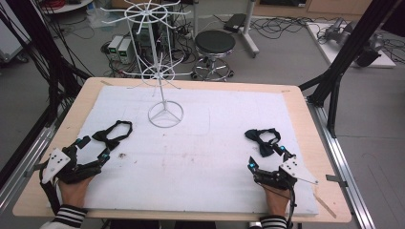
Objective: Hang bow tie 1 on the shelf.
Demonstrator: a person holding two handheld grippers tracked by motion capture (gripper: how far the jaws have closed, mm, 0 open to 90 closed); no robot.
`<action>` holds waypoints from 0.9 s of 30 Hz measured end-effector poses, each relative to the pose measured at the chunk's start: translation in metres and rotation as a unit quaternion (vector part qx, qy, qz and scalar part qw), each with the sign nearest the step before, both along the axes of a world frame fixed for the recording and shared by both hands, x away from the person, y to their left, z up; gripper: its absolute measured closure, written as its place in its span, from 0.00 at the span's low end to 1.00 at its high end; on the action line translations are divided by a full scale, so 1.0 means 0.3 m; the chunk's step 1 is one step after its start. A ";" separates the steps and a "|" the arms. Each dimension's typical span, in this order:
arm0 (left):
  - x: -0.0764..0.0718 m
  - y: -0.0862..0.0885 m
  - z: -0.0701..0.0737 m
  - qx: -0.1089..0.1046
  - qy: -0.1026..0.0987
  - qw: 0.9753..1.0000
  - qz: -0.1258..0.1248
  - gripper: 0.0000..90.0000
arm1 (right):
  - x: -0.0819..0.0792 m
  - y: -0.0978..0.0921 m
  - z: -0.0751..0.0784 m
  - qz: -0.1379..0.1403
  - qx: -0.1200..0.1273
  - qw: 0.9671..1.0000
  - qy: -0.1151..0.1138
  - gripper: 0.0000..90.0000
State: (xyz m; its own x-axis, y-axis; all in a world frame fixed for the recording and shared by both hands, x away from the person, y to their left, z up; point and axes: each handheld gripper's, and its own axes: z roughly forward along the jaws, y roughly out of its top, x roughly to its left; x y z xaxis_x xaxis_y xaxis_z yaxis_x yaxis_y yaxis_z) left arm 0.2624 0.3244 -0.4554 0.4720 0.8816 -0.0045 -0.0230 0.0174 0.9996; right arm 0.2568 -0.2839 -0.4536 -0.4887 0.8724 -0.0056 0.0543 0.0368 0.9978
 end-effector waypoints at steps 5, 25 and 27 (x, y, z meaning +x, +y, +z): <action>0.000 0.002 0.001 0.001 0.002 1.000 0.000 0.16 | -0.001 -0.001 0.000 -0.002 0.004 1.000 0.002 0.02; -0.002 0.001 0.000 0.000 -0.002 1.000 0.000 0.16 | 0.008 -0.012 0.007 -0.015 0.000 1.000 0.021 0.02; -0.002 0.001 0.000 0.000 -0.001 1.000 0.000 0.16 | 0.010 -0.021 0.012 -0.019 0.000 0.999 0.026 0.02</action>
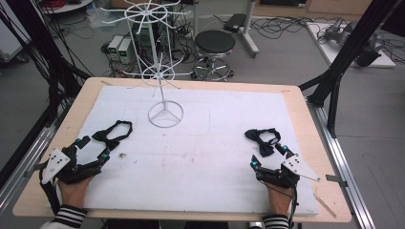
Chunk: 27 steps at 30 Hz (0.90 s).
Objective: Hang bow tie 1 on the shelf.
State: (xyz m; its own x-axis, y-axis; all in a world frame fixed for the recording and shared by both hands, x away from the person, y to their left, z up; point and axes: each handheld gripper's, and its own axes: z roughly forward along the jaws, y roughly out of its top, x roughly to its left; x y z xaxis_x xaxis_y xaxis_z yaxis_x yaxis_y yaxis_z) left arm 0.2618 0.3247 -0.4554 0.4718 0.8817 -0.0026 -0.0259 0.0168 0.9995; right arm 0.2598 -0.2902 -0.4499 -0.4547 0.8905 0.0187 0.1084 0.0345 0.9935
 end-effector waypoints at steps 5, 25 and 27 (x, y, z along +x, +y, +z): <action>0.000 -0.001 0.000 -0.001 -0.001 1.000 0.000 0.16 | 0.007 -0.018 0.022 -0.002 -0.006 1.000 0.008 0.02; -0.001 -0.001 -0.001 -0.001 -0.003 1.000 0.003 0.16 | 0.114 -0.051 0.148 0.014 -0.083 0.989 0.121 0.02; -0.002 -0.002 -0.001 -0.001 -0.003 1.000 0.004 0.16 | 0.131 -0.049 0.159 0.019 -0.095 0.987 0.132 0.02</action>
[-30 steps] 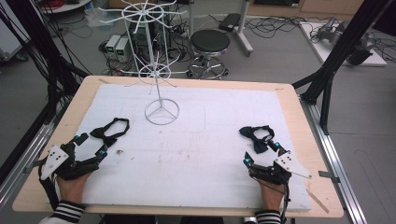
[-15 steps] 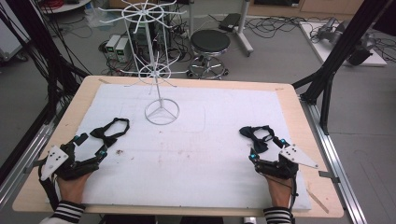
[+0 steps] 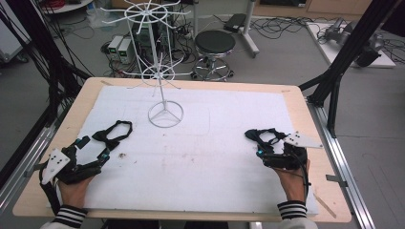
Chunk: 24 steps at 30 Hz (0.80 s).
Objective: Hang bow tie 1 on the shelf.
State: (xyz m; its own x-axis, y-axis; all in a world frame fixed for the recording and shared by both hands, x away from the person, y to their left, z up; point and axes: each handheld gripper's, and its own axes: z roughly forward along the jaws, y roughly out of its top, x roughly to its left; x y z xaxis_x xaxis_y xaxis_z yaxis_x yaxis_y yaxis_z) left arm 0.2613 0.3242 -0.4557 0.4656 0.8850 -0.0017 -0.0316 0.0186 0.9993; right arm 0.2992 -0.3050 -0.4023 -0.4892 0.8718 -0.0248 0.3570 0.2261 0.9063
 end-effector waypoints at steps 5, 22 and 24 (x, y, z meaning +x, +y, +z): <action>0.000 0.000 0.000 0.001 0.000 1.000 0.000 0.16 | 0.038 0.004 0.021 0.009 -0.026 0.999 0.027 0.02; -0.001 -0.001 0.000 0.003 0.000 1.000 0.000 0.16 | 0.122 -0.019 -0.001 0.010 -0.095 0.985 0.141 0.05; -0.001 -0.001 0.000 0.002 0.000 1.000 0.000 0.16 | 0.135 -0.014 -0.004 0.012 -0.108 0.981 0.163 0.07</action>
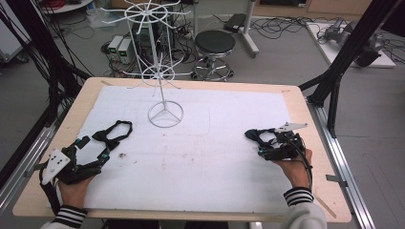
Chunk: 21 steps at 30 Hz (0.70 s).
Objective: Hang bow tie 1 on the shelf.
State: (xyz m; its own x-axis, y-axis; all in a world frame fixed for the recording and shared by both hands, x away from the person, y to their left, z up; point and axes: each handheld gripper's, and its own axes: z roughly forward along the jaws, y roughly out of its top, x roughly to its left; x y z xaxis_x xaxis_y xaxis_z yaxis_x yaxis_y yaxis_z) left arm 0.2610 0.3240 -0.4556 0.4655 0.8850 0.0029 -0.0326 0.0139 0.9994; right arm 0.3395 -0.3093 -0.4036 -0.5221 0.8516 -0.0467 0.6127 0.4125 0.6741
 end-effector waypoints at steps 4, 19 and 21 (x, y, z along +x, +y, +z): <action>0.000 0.000 0.000 0.000 0.000 1.000 0.000 0.16 | 0.011 0.007 -0.009 0.000 -0.016 0.999 0.031 0.09; 0.000 0.000 0.000 0.000 0.000 1.000 0.000 0.16 | 0.045 0.010 -0.044 -0.026 -0.034 0.994 0.097 0.09; 0.000 0.000 0.000 0.000 0.000 1.000 0.000 0.16 | 0.049 0.011 -0.043 -0.024 -0.031 0.994 0.104 0.19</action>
